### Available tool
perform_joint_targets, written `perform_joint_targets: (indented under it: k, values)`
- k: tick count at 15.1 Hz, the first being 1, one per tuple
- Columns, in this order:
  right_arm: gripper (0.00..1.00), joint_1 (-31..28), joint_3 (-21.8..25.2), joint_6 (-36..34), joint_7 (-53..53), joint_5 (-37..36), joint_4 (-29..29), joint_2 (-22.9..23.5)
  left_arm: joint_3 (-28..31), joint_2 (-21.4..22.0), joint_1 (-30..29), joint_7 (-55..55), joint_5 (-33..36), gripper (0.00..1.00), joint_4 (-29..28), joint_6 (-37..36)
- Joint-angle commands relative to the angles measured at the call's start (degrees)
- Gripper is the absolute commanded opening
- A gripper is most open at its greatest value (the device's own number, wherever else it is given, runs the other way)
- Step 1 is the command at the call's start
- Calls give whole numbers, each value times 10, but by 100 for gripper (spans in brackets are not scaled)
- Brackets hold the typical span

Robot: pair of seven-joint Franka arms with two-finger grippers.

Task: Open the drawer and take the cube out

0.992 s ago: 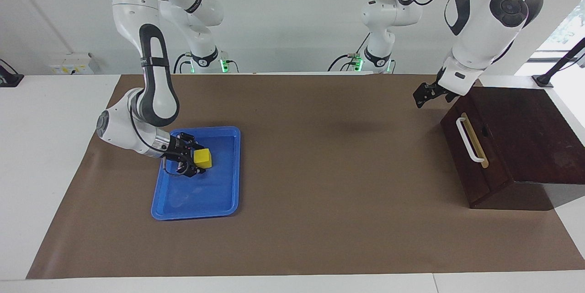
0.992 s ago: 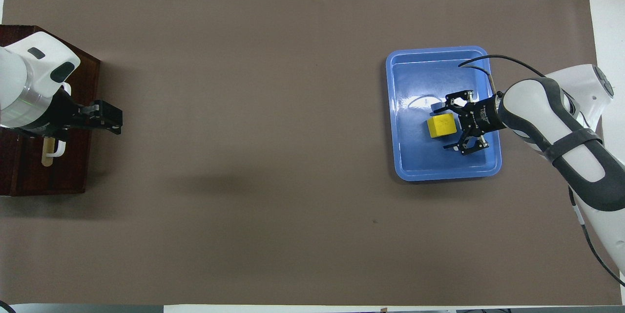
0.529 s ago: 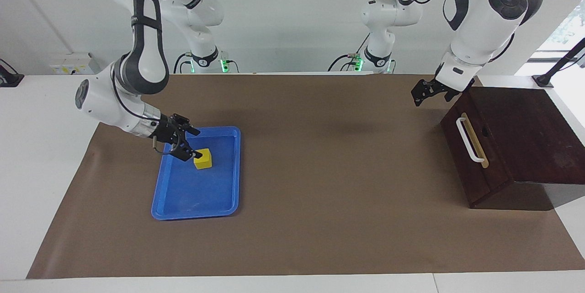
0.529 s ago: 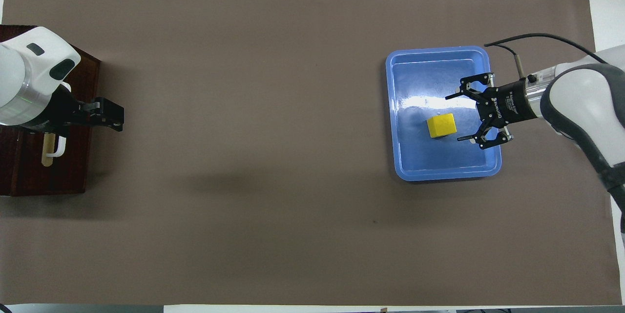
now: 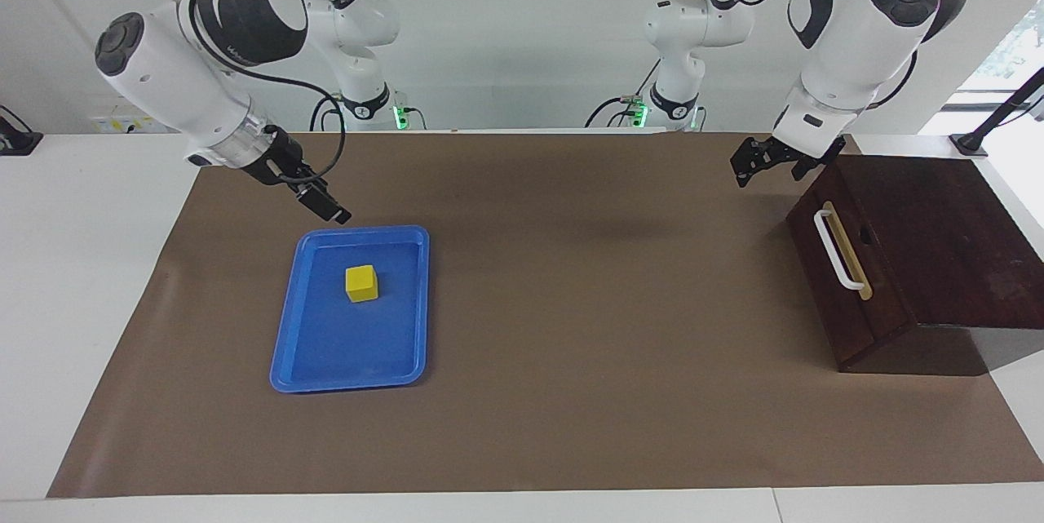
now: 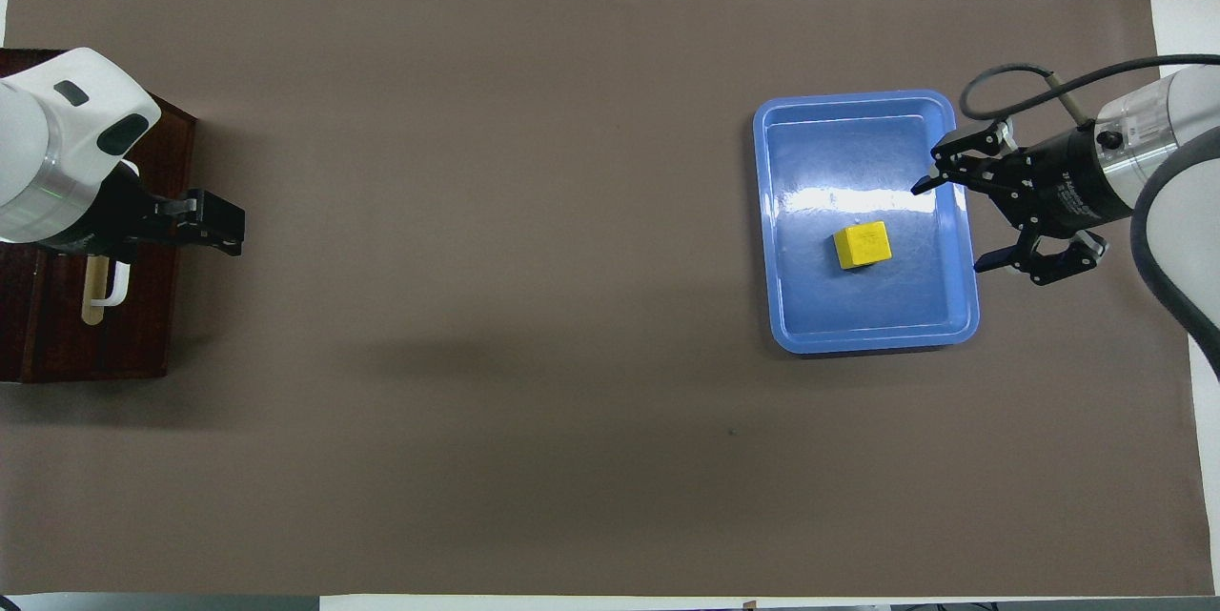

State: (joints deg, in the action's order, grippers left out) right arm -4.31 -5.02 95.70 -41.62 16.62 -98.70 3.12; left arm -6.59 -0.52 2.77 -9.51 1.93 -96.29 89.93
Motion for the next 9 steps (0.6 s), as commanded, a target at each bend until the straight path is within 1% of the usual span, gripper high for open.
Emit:
perform_joint_targets:
  k: [1,3,6,8,9]
  values:
    - [100,-2,-3,-23,162,-60,4,-26,7,0,9,13,-9,100,41,-47]
    - [100,-3,-3,-24,259,-95,5,-40,8,10,9,13,-9,100,18,-28]
    - [100,-2,-5,-23,384,-144,8,-53,13,13,1,16,-9,100,16,-33]
    - [100,-3,-8,-37,419,-157,25,-59,14,13,2,16,-8,100,16,-27]
    - [100,-4,-9,-65,422,-168,39,-58,13,12,2,15,-8,100,16,-25]
